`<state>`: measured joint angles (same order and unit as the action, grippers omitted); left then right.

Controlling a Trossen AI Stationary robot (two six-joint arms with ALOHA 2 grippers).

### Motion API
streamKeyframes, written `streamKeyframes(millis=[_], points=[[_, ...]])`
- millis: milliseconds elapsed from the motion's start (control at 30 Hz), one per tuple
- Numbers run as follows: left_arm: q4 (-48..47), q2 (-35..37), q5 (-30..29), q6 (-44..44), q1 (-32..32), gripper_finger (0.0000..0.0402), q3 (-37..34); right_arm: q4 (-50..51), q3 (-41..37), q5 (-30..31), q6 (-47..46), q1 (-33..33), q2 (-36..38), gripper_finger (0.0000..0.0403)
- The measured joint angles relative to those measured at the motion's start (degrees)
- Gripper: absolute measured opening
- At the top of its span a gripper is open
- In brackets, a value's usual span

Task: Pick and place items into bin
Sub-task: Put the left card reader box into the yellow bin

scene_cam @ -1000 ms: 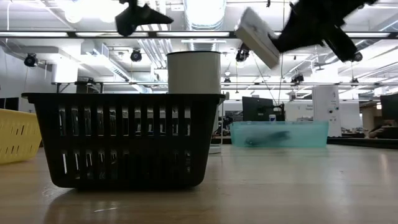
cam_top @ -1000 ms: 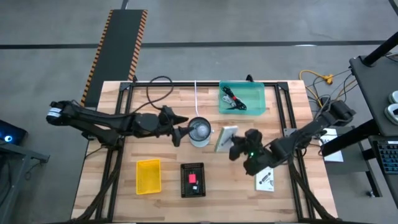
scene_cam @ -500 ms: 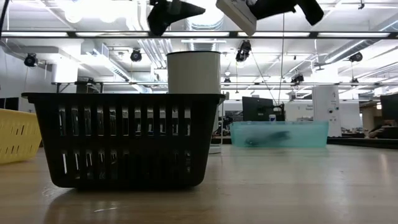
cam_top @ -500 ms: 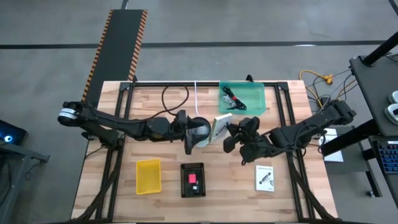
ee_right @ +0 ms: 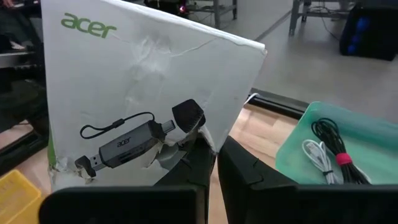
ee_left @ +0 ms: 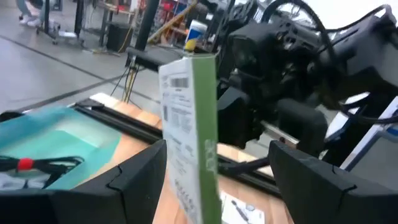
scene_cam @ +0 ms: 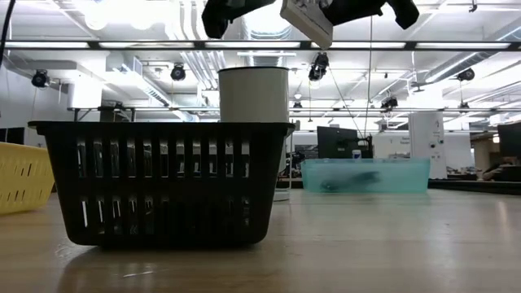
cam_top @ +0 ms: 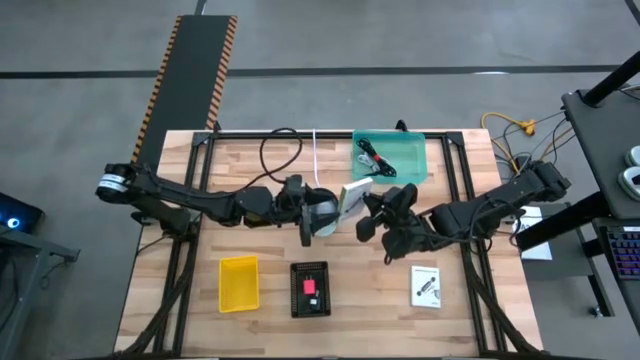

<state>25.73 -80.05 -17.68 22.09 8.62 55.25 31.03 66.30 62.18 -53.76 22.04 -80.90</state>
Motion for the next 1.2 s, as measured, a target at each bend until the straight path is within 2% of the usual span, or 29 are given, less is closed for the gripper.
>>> streamKeyframes(millis=[267,433,567,733,967,1200], points=[[0.84,-1.51,-0.16,0.00,-0.02,0.0265,0.60,-1.86,-0.07,-0.06,0.69,0.01,0.00,0.0011],[1.75,-3.51,-1.15,0.02,-0.17,0.0265,0.47,-8.05,-0.07,-0.08,6.98,0.03,0.00,0.0011],[4.27,-3.89,-1.36,0.08,-0.39,0.0265,0.47,-8.88,-0.07,-0.25,7.77,-0.07,0.00,0.0011],[4.29,-3.42,-4.27,0.03,-0.42,0.0258,0.51,-8.94,-0.07,-0.50,7.77,-0.08,0.00,0.0011],[4.29,-3.30,-4.82,0.02,-0.39,0.0200,0.51,-8.84,-0.07,-0.51,7.89,-0.10,0.00,0.0011],[4.33,-3.28,-4.31,0.84,-0.39,0.0112,0.49,-8.71,-0.09,-0.55,7.91,-0.12,0.00,0.0011]])
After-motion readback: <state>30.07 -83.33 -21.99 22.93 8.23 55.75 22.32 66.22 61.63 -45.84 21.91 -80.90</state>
